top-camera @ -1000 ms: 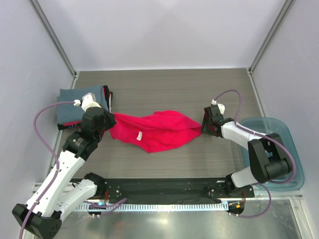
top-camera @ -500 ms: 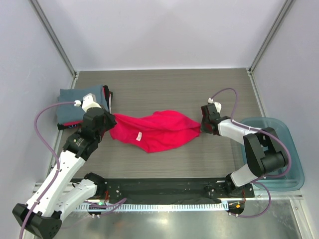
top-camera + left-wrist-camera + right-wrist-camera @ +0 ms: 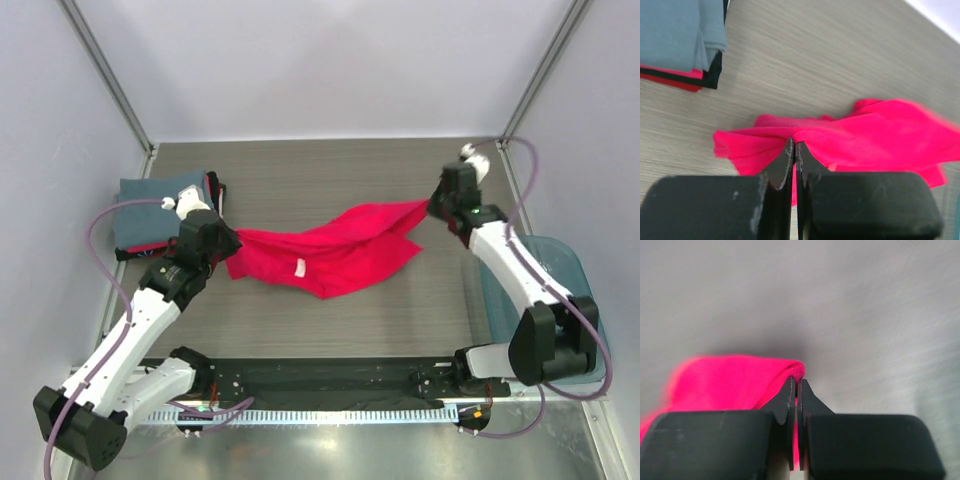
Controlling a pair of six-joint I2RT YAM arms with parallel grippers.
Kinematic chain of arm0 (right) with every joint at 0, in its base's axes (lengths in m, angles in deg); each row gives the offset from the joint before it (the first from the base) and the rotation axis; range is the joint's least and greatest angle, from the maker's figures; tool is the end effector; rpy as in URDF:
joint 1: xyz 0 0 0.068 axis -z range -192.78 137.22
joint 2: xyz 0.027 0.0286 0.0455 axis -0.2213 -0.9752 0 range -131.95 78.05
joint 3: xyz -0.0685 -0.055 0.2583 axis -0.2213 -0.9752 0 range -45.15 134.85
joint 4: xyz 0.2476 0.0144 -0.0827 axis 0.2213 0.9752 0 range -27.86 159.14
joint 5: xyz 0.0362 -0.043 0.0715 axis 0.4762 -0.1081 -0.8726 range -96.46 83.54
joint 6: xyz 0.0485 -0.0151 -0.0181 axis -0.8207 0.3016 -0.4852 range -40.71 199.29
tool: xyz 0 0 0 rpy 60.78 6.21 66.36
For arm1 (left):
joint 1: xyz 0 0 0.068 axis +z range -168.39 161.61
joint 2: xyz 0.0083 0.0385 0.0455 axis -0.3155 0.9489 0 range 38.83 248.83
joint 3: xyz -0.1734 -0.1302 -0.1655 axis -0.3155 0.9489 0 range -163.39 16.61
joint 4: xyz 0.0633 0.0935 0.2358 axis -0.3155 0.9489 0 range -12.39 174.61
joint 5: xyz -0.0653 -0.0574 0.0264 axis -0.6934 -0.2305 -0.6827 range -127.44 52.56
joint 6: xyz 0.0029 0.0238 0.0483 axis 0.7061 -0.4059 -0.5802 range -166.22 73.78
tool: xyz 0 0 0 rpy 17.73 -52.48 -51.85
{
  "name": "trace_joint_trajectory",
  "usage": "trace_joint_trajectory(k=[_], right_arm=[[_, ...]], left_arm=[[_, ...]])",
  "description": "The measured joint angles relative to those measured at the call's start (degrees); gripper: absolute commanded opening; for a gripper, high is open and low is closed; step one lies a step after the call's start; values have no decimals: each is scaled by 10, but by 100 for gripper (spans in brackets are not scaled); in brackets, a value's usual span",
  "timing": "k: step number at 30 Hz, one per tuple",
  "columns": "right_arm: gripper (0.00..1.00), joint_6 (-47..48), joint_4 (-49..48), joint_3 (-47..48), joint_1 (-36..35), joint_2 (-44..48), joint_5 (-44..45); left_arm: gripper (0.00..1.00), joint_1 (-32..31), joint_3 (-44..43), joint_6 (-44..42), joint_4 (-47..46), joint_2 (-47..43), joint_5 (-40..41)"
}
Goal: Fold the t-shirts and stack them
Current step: Flatten the tshirt out
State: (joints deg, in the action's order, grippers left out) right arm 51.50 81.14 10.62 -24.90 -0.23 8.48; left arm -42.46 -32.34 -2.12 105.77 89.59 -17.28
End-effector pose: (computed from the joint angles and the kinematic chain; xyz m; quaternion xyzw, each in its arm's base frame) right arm 0.2922 0.0533 0.2618 0.1762 0.8884 0.0275 0.4231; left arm 0.1811 -0.0675 0.3165 -0.2345 0.8243 -0.1505 0.4929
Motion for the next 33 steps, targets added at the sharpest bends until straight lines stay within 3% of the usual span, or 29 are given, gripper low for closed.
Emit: trace_joint_trajectory(k=[7, 12, 22, 33], right_arm=[[1, 6, 40, 214, 66, 66, -5], [1, 19, 56, 311, 64, 100, -9], [1, 44, 116, 383, 64, 156, 31], [1, 62, 124, 403, 64, 389, -18]], left_arm=[[0, 0, -40, 4, 7, 37, -5], [0, 2, -191, -17, 20, 52, 10], [0, 2, -417, -110, 68, 62, 29], [0, 2, -425, -136, 24, -99, -41]])
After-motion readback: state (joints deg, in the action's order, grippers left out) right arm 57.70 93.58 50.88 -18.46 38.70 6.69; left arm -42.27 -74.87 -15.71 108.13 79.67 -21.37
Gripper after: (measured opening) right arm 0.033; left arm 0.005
